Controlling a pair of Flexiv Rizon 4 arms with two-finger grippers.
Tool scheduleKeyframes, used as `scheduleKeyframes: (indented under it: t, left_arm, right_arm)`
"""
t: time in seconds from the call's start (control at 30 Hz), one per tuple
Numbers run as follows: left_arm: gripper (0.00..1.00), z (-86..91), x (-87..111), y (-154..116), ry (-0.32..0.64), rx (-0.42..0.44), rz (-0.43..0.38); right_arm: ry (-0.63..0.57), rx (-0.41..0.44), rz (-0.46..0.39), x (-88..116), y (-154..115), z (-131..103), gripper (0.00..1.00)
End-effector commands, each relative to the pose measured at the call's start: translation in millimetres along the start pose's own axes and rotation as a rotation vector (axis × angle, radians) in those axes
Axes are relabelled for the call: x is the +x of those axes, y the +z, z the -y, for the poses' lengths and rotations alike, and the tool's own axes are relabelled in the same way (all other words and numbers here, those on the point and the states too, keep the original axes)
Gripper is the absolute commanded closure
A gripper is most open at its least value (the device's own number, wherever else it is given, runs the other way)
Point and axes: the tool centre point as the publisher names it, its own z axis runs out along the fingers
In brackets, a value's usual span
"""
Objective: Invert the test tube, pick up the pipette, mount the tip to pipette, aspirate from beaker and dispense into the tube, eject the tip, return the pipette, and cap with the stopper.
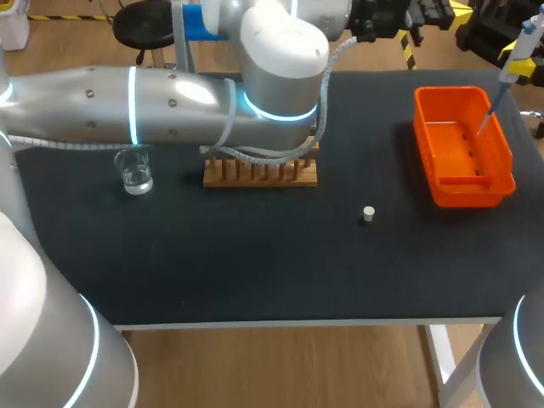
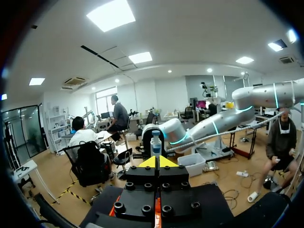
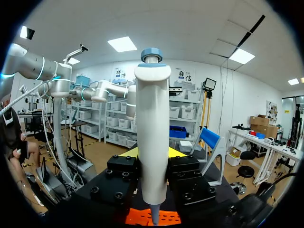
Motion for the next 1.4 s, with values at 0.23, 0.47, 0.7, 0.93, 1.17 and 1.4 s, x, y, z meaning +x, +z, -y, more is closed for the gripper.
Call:
scheduleKeyframes:
  t: [0.23,0.47,0.7,0.93,1.17,1.4]
  left_arm:
    - [1.0,-0.7,-3.3,42.7,0.019,0.109,0.019]
    - [1.0,5.3,-5.9,59.3,0.012,0.119,0.006]
    - [1.0,8.6,-8.6,70.9,0.009,0.135,-0.003]
    - [1.0,6.4,-8.8,86.2,0.006,0.134,-0.016]
    - [1.0,6.8,-7.1,95.2,0.003,0.145,-0.032]
    - [1.0,6.7,-4.5,100.3,-0.004,0.148,-0.042]
  right_arm:
    - [-0.001,0.003,-0.003,-0.6,-1.1,-0.5,1.0]
    - [-0.001,0.003,-0.003,-0.6,-1.1,-0.5,1.0]
    - [-0.001,0.003,-0.003,-0.6,-1.1,-0.5,1.0]
    - [-0.001,0.003,-0.003,-0.6,-1.1,-0.5,1.0]
    - [-0.001,0.003,-0.003,-0.6,-1.1,-0.5,1.0]
    - [-0.001,0.003,-0.003,-0.6,-1.1,-0.5,1.0]
